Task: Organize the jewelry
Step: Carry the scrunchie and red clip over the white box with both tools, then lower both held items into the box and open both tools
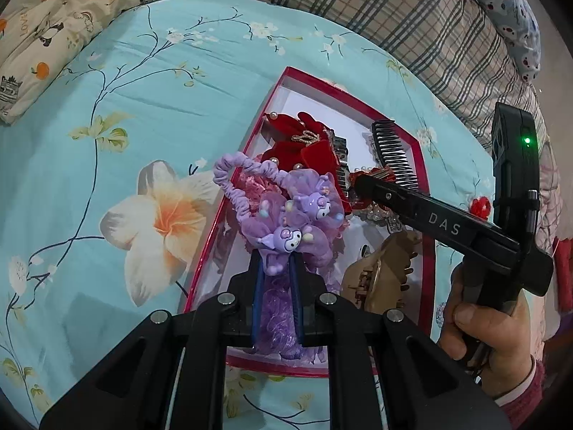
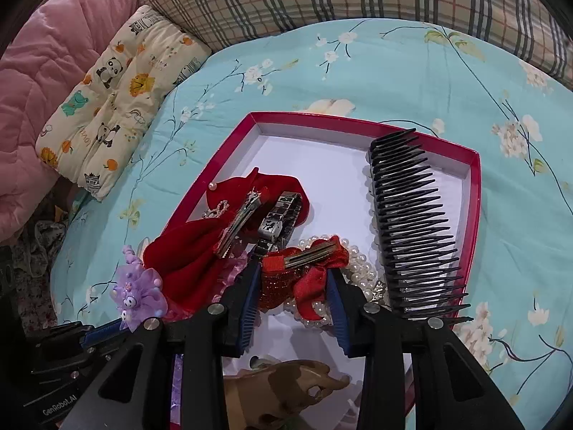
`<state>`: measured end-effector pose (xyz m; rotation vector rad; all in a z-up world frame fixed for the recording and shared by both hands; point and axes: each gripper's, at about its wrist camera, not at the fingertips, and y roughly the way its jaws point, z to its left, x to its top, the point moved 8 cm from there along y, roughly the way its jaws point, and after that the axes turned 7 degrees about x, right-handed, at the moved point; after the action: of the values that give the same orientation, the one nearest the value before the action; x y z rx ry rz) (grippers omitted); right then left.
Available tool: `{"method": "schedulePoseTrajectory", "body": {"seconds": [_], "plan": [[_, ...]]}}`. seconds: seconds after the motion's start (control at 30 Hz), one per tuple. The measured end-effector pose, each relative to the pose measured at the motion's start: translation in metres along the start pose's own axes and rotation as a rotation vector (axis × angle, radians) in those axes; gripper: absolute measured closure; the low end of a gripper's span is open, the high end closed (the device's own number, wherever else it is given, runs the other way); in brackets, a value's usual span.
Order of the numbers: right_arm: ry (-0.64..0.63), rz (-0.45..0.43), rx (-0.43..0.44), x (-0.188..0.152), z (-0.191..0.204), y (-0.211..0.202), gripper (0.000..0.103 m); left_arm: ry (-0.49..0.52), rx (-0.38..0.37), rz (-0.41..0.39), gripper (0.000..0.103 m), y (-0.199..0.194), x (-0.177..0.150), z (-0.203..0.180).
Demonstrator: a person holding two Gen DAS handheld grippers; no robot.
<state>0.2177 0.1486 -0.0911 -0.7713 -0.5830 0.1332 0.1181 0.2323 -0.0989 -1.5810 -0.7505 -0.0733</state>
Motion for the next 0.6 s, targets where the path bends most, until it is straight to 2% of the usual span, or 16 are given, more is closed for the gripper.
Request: {"method": "schedulePoseTrajectory", "body": {"seconds": [0.43,0.6], "plan": [[0.014,0.017,0.004,-0.001,-0.002,-0.003,0.062,0.012,0.033,0.012,0.091,0.005,0.000,-0.001],[0.028,0.013,0.013,-0.001,-0.002,-0.011,0.053,0.019,0.039,0.011,0.091,0.005,0.001,-0.003]]}}
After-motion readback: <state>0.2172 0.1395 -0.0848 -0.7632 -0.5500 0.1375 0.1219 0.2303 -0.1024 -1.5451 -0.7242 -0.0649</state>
